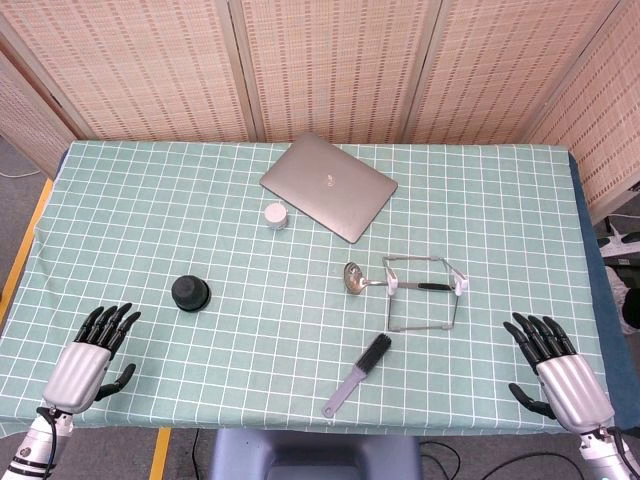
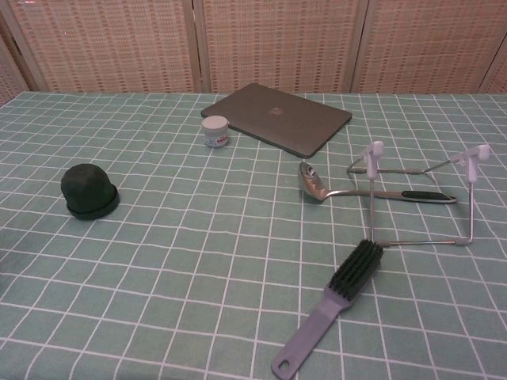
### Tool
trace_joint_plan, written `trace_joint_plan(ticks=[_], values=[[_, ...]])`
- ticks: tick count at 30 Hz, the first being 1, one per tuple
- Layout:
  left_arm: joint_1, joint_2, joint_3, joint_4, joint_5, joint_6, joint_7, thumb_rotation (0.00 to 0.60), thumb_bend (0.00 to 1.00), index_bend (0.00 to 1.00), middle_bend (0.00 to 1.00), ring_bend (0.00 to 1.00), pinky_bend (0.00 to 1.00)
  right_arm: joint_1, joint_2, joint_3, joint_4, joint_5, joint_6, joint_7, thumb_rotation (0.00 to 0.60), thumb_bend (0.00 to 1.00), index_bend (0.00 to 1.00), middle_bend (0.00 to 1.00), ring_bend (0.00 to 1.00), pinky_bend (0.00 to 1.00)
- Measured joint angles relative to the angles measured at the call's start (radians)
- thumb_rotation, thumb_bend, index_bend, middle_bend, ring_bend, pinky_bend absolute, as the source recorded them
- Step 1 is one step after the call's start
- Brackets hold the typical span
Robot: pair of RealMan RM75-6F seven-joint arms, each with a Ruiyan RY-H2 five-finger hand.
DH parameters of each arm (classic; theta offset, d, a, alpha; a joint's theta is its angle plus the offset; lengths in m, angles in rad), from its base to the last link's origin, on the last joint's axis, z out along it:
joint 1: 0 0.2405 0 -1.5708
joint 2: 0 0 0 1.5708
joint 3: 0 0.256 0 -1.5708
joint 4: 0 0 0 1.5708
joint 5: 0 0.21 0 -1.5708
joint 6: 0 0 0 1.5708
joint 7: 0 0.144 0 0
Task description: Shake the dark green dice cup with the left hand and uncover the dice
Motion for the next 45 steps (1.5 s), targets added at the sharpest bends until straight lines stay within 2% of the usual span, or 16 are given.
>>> trace_joint_plan(ticks=[8, 11, 14, 20, 28, 37, 45], values=[[-0.033, -0.011, -0.009, 0.013, -0.002, -0.041, -0.055, 0.6, 0.38, 0.0, 0.0, 0.0, 0.07, -0.003, 0.007, -0.009, -0.001, -0.022, 0.012, 0.011, 0.6, 0.21, 0.0, 0.0, 0.0, 0.0], [-0.081, -0.009, -0.04, 0.02, -0.007, -0.074, -0.094, 0.6, 0.39, 0.0, 0.0, 0.0, 0.15, 0.0, 0.01, -0.017, -0.001, -0.027, -0.001, 0.01, 0.6, 0.21, 0.0, 0.0, 0.0, 0.0], [-0.14, 0.008, -0.067, 0.009, -0.015, -0.14, -0.146, 0.6, 0.39, 0.0, 0.0, 0.0, 0.14, 0.003, 0.011, -0.02, -0.003, -0.03, -0.01, 0.002, 0.6, 0.21, 0.0, 0.0, 0.0, 0.0], [-0.316, 0.056, -0.127, -0.023, -0.055, -0.39, -0.276, 0.6, 0.35, 0.0, 0.0, 0.0, 0.09, 0.005, 0.017, -0.034, -0.02, -0.042, -0.022, -0.012, 0.6, 0.21, 0.0, 0.0, 0.0, 0.0], [-0.565, 0.057, -0.188, 0.016, -0.203, -0.787, -0.4, 0.6, 0.32, 0.0, 0.0, 0.0, 0.06, 0.01, 0.013, -0.029, -0.019, -0.022, -0.037, -0.016, 0.6, 0.21, 0.0, 0.0, 0.0, 0.0], [-0.722, 0.032, -0.184, 0.117, -0.328, -1.041, -0.366, 0.6, 0.31, 0.0, 0.0, 0.0, 0.04, 0.028, 0.014, -0.025, -0.025, -0.003, -0.068, 0.054, 0.6, 0.21, 0.0, 0.0, 0.0, 0.0], [-0.789, 0.038, -0.143, 0.148, -0.442, -1.165, -0.318, 0.6, 0.31, 0.0, 0.0, 0.0, 0.04, 0.03, 0.031, -0.036, -0.018, -0.037, -0.038, 0.108, 0.6, 0.21, 0.0, 0.0, 0.0, 0.0]])
